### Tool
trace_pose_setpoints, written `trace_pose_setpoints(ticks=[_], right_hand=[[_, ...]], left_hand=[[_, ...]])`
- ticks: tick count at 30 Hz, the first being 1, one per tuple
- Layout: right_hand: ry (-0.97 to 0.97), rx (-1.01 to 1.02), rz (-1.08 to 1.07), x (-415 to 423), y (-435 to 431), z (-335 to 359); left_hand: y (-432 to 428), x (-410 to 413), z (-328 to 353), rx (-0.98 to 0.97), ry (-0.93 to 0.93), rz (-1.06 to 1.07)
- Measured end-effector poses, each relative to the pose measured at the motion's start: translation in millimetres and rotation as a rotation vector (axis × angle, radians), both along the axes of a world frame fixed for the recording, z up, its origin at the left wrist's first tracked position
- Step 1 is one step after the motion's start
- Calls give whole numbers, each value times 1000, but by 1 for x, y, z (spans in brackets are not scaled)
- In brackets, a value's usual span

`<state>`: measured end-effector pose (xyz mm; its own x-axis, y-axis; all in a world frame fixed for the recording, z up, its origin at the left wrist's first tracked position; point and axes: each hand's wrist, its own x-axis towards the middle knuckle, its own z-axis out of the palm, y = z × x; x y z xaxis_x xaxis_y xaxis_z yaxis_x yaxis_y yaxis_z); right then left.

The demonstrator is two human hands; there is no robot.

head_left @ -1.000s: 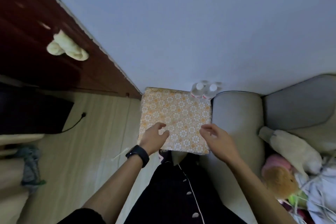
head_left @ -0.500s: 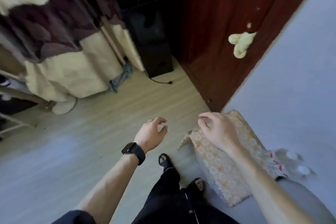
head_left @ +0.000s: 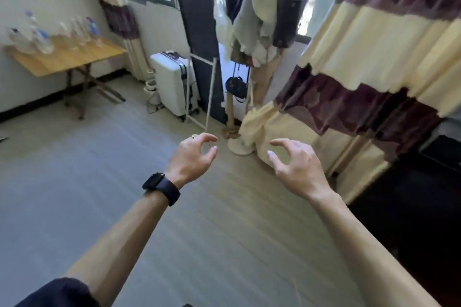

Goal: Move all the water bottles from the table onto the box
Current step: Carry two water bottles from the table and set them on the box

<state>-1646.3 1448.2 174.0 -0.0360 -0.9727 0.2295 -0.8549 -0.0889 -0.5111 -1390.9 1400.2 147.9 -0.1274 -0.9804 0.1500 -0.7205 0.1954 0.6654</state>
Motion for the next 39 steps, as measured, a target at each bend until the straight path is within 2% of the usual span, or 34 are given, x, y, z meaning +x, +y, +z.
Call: trace_pose_setpoints(ticks=[5,10,19,26,32,39], right_hand=[[20,-56,218,133,-115,37],[35,-79,338,231,-204,70],[42,-170,504,351,-366,105],[21,-201,625,439,-518,117],[-16,-182,709,512,-640,123],[-13,-161,779,623,-761,95]], left_hand=[[-68,137,38,-68,-70,188],[-129,235,74,-116,-135,325],[-226,352,104,-147,-181,474],[-342,439,148,-202,-282,698],[-429,503,145,-190,-257,807],[-527,605,120,-156,-272,873]])
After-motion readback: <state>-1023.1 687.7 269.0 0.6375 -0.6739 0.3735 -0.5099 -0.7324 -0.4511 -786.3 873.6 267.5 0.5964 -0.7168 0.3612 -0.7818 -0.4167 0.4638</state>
